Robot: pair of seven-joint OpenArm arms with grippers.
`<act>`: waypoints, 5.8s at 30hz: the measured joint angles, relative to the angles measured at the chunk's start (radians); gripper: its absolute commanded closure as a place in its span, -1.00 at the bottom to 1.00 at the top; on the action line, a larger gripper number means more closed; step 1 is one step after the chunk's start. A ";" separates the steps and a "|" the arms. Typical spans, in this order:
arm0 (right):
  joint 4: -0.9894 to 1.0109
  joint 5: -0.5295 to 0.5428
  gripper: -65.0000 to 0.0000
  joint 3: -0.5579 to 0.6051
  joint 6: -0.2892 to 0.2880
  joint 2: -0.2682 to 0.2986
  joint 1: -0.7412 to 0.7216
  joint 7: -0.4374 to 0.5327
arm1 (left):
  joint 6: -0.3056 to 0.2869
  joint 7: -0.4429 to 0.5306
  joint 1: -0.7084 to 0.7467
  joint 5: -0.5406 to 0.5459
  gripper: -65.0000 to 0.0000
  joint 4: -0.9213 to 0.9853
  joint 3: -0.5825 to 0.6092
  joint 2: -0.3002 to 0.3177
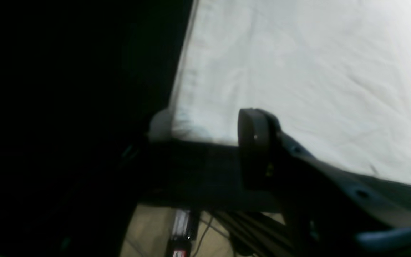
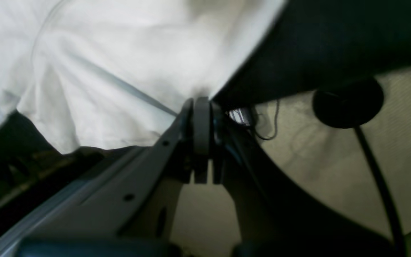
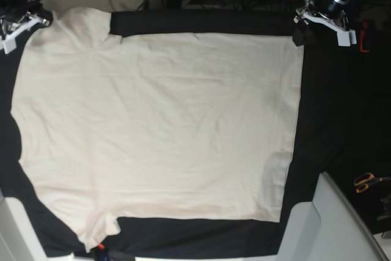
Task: Fold the T-shirt properly
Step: 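Lift the grasped edge and fold it over the shirt body with both grippers, then lower the folded edge onto the shirt and open both grippers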
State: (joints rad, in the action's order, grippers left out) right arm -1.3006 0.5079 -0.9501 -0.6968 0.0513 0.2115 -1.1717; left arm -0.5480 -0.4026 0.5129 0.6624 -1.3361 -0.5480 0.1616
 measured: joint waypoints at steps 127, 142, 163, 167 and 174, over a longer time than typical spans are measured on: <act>0.177 -0.010 0.99 0.372 0.000 0.288 -0.486 0.023 | 0.278 -0.166 -0.402 -0.005 1.00 -0.204 0.111 0.008; 0.446 -0.013 0.99 0.529 0.004 0.334 -0.569 0.249 | 0.280 -0.163 -0.504 -0.139 1.00 -0.086 0.241 0.024; 0.721 -0.011 0.99 0.744 0.006 0.345 -0.738 0.509 | 0.279 -0.156 -0.668 -0.266 1.00 0.143 0.274 0.011; 0.738 -0.015 0.99 0.750 0.007 0.359 -0.739 0.549 | 0.280 -0.113 -0.673 -0.266 1.00 0.145 0.272 0.011; 0.738 -0.015 0.99 0.751 0.007 0.362 -0.742 0.570 | 0.280 -0.066 -0.681 -0.266 1.00 0.205 0.270 0.013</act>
State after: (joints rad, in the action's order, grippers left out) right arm -0.5625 0.4931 -0.1989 -0.6895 0.4129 -0.5308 -0.6014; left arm -0.2680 -0.4686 -0.1684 0.3962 -1.1309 -0.2779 0.1745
